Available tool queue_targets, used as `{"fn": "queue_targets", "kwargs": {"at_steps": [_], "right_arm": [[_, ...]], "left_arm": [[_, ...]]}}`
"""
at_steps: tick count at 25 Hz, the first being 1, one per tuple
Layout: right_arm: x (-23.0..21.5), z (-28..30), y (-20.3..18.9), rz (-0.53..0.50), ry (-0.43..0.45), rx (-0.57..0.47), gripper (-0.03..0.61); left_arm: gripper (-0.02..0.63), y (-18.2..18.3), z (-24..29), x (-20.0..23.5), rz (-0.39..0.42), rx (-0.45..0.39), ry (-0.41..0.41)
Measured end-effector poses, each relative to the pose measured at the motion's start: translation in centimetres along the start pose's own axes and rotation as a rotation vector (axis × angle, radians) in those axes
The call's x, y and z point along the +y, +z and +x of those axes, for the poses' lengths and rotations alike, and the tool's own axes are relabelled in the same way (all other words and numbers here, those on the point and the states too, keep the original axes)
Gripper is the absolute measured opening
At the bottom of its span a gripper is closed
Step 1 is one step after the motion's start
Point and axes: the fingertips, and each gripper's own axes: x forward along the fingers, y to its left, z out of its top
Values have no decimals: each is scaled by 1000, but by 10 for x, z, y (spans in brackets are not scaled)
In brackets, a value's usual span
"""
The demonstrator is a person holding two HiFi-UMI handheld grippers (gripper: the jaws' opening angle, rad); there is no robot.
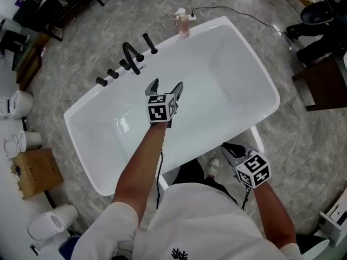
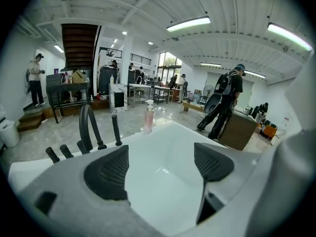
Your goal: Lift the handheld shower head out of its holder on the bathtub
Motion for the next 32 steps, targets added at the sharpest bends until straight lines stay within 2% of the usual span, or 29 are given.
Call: {"fn": "queue_targets", "kwargs": {"at_steps": [7, 17, 21, 25, 32], "right_arm": [[-22, 29, -3, 70, -28, 75, 41], [-61, 55, -19, 171, -65, 140, 41], [-65, 66, -21, 190, -52, 165, 41], [-61, 80, -24, 180, -25, 195, 41], [-70, 94, -29, 197, -14, 221, 41]], "left_arm": [[411, 16, 80, 72, -62, -2, 109], [390, 30, 172, 158, -92, 0, 251], [379, 36, 198, 187, -103, 6, 290], [377, 44, 219, 208, -79, 13, 315], [377, 33, 249, 232, -45, 56, 327]]}}
